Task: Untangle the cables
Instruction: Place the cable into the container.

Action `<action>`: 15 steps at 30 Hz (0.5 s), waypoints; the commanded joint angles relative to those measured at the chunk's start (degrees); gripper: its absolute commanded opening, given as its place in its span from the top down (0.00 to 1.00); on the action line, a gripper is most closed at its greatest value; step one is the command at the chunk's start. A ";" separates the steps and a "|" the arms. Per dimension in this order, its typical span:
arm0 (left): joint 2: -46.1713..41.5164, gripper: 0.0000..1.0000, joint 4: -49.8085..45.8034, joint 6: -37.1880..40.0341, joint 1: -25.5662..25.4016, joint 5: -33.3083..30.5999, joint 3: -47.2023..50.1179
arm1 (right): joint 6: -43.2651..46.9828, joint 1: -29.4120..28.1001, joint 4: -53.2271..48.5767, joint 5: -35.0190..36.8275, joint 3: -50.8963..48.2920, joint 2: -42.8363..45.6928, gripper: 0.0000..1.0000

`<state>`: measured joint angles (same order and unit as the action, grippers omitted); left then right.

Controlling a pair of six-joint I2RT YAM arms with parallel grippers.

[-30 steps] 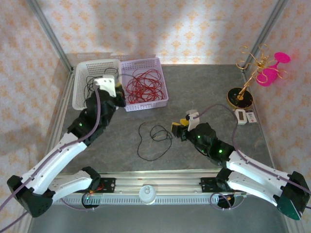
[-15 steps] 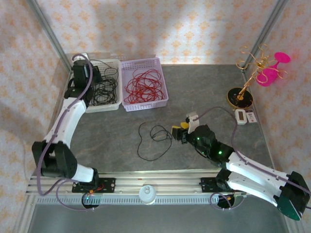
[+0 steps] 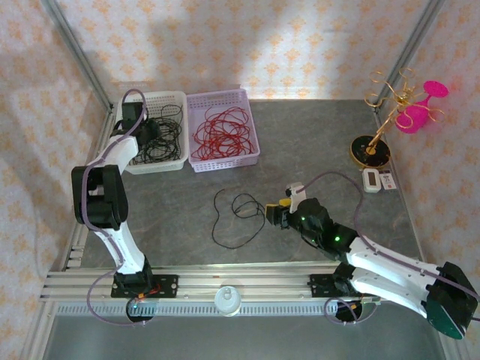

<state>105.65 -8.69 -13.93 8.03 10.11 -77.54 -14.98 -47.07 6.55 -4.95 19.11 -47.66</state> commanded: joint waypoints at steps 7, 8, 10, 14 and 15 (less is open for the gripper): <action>-6.10 0.48 1.91 0.84 0.86 1.63 2.31 | -0.28 0.14 3.82 -0.89 1.60 -5.05 0.44; -7.75 0.46 2.20 0.78 0.85 0.98 2.94 | -0.21 0.14 3.46 -0.77 2.53 -6.61 0.44; -11.78 0.44 3.45 -0.11 0.83 0.32 5.62 | 0.23 0.14 1.41 -0.12 5.17 -9.88 0.44; -22.19 0.40 8.08 -3.02 -0.15 2.10 14.59 | 0.06 0.22 -5.65 2.91 11.87 -17.42 0.44; -24.85 0.40 8.30 -3.26 -1.05 2.28 16.81 | 0.05 0.22 -7.66 2.57 13.88 -19.23 0.44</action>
<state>86.65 -4.32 -15.05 8.19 11.62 -64.93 -15.00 -47.07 3.97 -4.43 28.16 -63.92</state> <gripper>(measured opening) 0.600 0.560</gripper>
